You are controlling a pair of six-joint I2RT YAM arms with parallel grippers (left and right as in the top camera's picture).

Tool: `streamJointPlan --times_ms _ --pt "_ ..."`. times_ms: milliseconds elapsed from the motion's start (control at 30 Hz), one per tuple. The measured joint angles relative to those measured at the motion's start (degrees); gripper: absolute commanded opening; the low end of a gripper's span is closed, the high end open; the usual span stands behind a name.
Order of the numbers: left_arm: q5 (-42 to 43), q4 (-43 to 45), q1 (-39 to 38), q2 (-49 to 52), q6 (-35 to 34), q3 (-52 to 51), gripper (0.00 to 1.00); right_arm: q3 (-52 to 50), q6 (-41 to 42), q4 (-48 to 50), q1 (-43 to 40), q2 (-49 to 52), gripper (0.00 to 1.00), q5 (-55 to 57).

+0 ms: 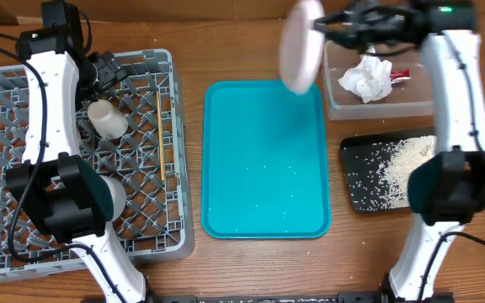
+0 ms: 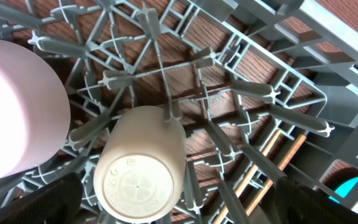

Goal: Sort waste into correct bins and load items into the dishwasher
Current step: 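Raise the emptied plate and carry it left over the dish rack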

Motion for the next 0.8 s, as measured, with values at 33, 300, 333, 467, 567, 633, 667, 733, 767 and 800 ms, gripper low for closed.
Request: streamJointPlan --times_ms 33,300,333,467,567,633,667,733,767,800 --pt "0.0 0.0 0.0 0.0 0.0 0.0 1.0 0.0 0.33 1.09 0.92 0.0 0.04 0.33" --pt "0.0 0.0 0.0 0.0 0.0 0.0 1.0 -0.04 3.61 14.38 13.88 -0.04 0.04 8.61" --pt "0.0 0.0 0.0 0.0 0.0 0.0 1.0 -0.04 3.63 15.34 15.47 -0.04 0.04 9.49" --pt "0.0 0.0 0.0 0.0 0.0 0.0 1.0 -0.04 2.49 17.42 21.31 -0.04 0.04 11.43" --pt "0.0 0.02 0.0 0.0 0.0 0.0 1.0 -0.04 0.42 17.51 24.74 -0.04 0.04 11.91" --pt "0.0 0.0 0.0 0.0 0.0 0.0 1.0 -0.04 -1.09 17.55 26.23 -0.04 0.04 12.22" --pt "0.0 0.0 0.0 0.0 0.0 0.0 1.0 -0.04 -1.84 17.53 26.84 -0.04 0.04 12.28" --pt "0.0 0.0 0.0 0.0 0.0 0.0 1.0 -0.04 -2.91 17.55 27.85 -0.04 0.04 12.48" --pt "0.0 0.0 0.0 0.0 0.0 0.0 1.0 -0.04 -3.21 17.53 28.13 -0.04 0.04 12.5" --pt "0.0 0.0 0.0 0.0 0.0 0.0 1.0 -0.04 -3.52 17.55 28.44 -0.04 0.04 12.52"
